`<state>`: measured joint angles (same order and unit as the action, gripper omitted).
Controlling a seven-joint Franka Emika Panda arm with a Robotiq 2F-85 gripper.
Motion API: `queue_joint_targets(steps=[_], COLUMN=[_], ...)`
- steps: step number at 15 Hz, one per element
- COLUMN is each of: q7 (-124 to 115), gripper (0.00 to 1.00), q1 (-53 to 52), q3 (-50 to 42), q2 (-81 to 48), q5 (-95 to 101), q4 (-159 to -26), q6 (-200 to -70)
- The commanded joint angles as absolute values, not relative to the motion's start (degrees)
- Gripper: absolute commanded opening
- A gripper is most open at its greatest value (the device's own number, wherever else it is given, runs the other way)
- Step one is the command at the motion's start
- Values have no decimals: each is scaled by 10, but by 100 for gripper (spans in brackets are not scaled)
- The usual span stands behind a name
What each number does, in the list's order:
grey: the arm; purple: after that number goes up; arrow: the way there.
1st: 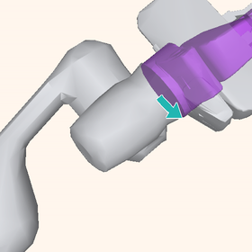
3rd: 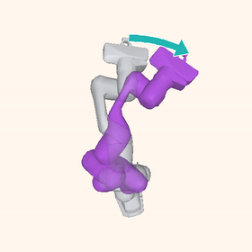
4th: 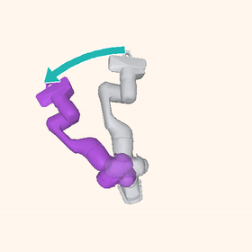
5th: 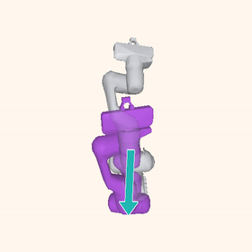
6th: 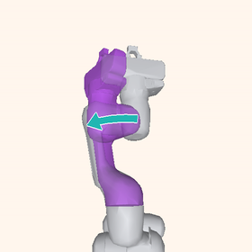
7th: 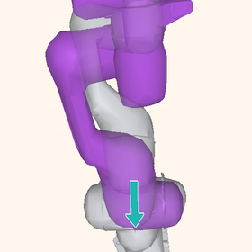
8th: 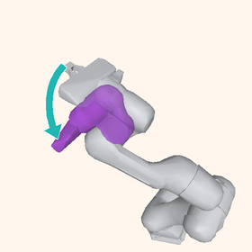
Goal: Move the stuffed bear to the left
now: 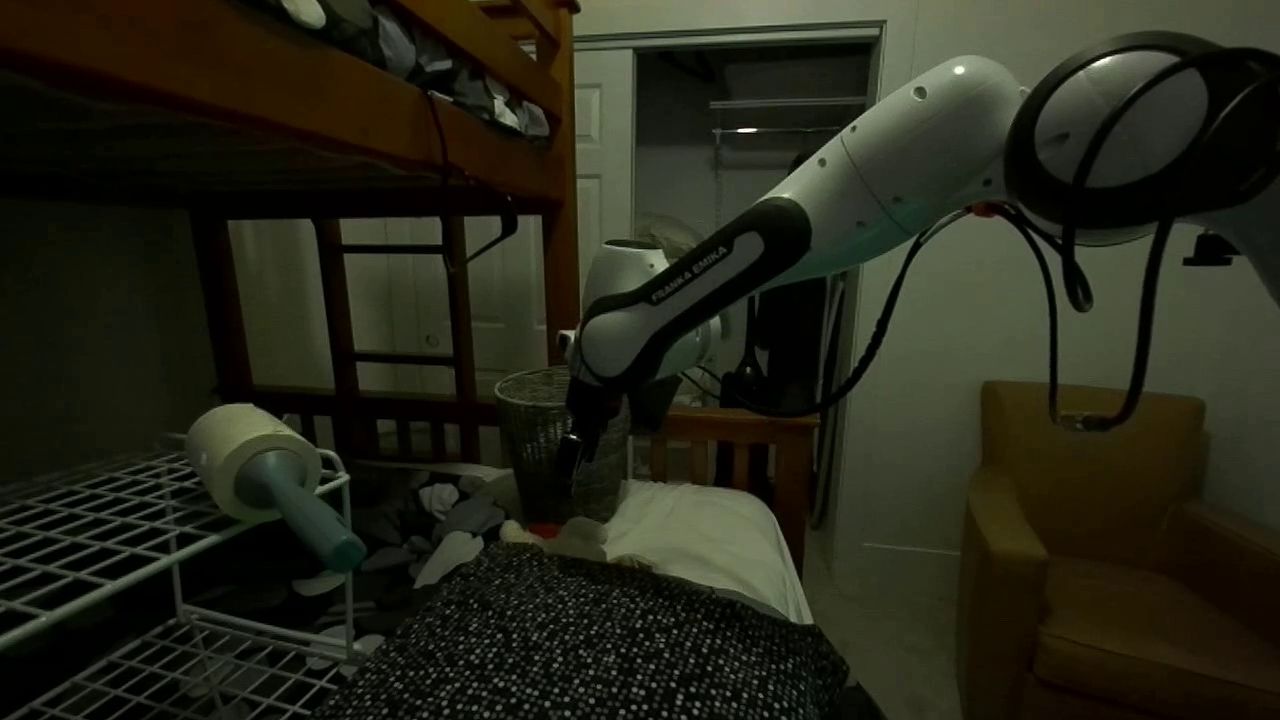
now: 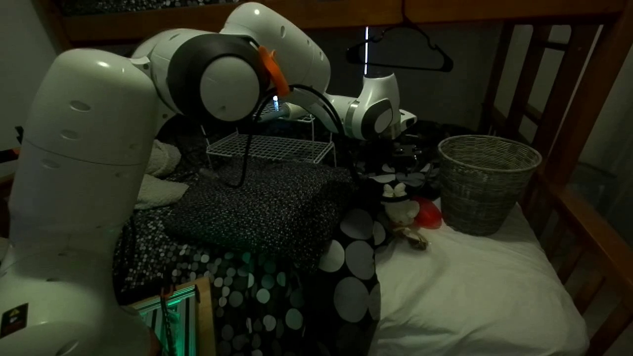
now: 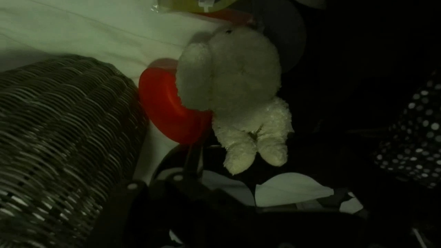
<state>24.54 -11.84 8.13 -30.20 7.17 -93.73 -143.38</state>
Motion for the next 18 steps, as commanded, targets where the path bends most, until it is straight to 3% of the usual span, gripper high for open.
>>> queue_joint_targets(steps=[1,4,14,15,16,18], q7=[210,219,235,231,232,233], gripper=[100,100,100,97,73,70], q1=[-123,-121,-119,-122,-121,-123], q3=[77,76,71,67,70,71], q2=[-340,-396,-539,-551,-562,-580], q5=[105,120,150,151,149,148], q4=[-931,-909,-803,-791,-778,-756], q6=[-1564,-1653,-1602,-1601,-1593,-1585])
